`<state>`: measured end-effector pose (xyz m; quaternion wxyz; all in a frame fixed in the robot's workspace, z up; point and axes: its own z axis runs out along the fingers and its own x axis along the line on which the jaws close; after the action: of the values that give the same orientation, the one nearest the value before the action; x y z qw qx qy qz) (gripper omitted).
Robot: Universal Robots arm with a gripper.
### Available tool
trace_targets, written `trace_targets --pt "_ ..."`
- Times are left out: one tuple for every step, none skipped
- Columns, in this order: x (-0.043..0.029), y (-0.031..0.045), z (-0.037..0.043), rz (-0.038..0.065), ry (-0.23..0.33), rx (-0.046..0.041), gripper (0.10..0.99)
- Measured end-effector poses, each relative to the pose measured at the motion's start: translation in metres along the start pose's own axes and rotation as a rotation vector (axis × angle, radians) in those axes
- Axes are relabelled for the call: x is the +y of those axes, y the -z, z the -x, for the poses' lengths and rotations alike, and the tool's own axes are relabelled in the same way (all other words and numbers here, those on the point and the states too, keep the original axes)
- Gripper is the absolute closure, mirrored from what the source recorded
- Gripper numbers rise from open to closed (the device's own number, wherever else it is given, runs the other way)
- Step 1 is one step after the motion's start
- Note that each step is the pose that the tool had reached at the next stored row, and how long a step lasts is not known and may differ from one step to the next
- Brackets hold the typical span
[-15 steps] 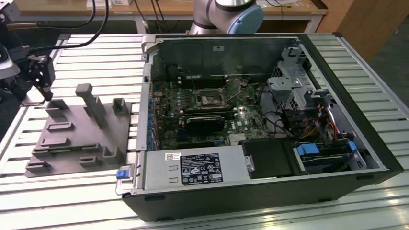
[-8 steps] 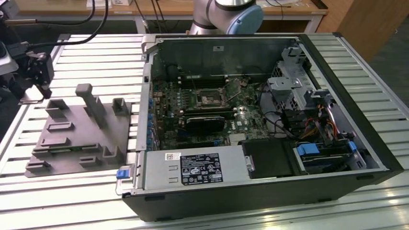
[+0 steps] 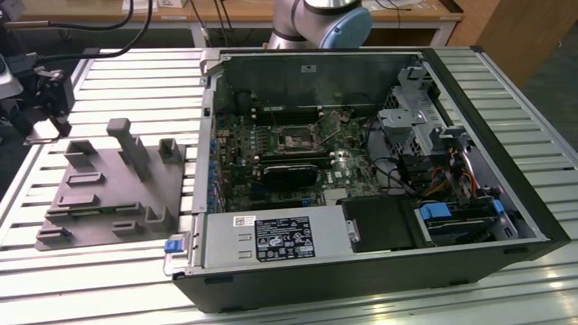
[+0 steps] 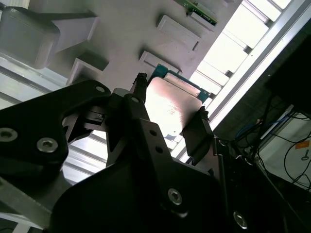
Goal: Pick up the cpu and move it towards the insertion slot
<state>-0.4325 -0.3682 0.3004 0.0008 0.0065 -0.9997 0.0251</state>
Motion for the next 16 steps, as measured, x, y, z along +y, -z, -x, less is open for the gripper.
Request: trace_targets --pt "0.0002 0.0008 0.0 -0.001 0.0 0.0 0.541" --pt "0.0004 0.0016 0.0 -0.003 0.0 0.0 0.541" --pt "0.0007 0.0024 0.0 -0.004 0.0 0.0 0.541" --pt "0.0009 0.0032 0.0 -0.005 0.0 0.0 0.541" --pt "0.0011 0.0039 0.0001 -0.006 0.0 0.0 0.541" --pt "0.0014 0.0047 0.0001 -0.007 0.0 0.0 0.541" --pt "0.0016 0.0055 0.0001 -0.009 0.0 0.0001 0.541" --pt "0.0018 0.0062 0.0 -0.01 0.0 0.0 0.541" --pt "0.002 0.007 0.0 -0.011 0.0 0.0 0.541" --pt "0.0023 0.0078 0.0 -0.013 0.0 0.0002 0.541" --pt "0.0025 0.0085 0.0001 -0.014 0.0 0.0001 0.541" --pt "0.0028 0.0094 0.0001 -0.015 0.0 0.0001 0.541" --pt "0.0031 0.0102 0.0 -0.016 0.0 0.0001 0.541" --pt "0.0034 0.0109 0.0001 -0.018 0.0 0.0001 0.541" --pt "0.0036 0.0117 0.0001 -0.019 0.0 0.0002 0.541" --pt "0.0039 0.0125 0.0001 -0.02 0.0 0.0002 0.541"
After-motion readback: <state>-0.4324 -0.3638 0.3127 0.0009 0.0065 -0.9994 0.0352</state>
